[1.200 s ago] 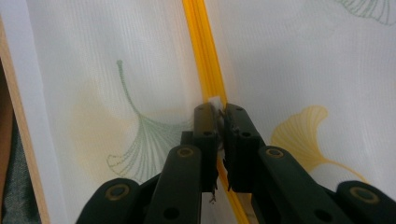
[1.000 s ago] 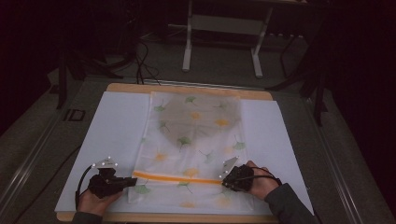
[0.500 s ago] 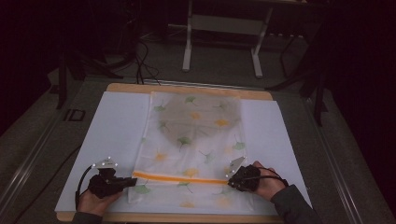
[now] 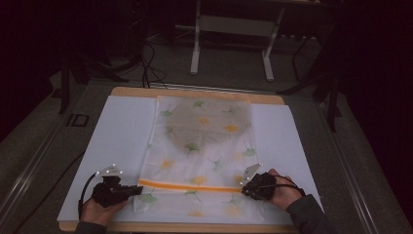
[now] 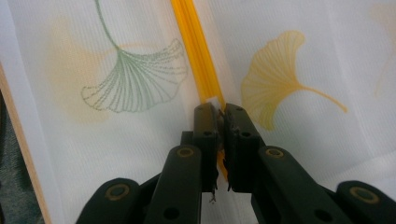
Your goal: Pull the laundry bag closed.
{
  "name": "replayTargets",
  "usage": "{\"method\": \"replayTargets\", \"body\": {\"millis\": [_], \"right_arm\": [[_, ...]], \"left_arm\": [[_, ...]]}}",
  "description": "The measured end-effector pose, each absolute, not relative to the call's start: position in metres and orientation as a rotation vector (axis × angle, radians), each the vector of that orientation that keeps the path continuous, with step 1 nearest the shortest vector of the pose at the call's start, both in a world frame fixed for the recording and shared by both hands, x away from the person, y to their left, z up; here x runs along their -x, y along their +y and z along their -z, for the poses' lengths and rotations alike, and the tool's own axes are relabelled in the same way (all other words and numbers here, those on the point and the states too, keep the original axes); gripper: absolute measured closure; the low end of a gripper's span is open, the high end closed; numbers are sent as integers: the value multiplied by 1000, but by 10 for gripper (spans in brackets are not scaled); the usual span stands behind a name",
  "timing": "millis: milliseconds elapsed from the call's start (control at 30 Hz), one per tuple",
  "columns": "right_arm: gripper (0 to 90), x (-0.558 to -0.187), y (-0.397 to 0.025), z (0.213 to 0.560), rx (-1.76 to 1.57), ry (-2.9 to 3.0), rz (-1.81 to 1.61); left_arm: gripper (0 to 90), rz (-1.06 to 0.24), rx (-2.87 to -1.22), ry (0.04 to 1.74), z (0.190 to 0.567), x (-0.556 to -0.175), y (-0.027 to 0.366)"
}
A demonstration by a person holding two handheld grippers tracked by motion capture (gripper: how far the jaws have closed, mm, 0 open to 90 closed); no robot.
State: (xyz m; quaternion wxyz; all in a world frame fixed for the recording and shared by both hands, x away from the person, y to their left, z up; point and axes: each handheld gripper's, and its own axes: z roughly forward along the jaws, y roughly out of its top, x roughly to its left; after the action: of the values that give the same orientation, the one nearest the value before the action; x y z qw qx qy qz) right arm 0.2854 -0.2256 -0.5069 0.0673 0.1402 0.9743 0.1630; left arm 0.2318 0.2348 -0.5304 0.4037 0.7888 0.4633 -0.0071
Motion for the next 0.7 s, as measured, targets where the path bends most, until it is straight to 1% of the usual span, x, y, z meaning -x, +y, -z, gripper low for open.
{"method": "replayTargets", "body": {"millis": [700], "right_arm": [[844, -284, -250, 505, -497, 2910, -514]], "left_arm": [[882, 18, -1991, 1174, 530, -231, 235]]}}
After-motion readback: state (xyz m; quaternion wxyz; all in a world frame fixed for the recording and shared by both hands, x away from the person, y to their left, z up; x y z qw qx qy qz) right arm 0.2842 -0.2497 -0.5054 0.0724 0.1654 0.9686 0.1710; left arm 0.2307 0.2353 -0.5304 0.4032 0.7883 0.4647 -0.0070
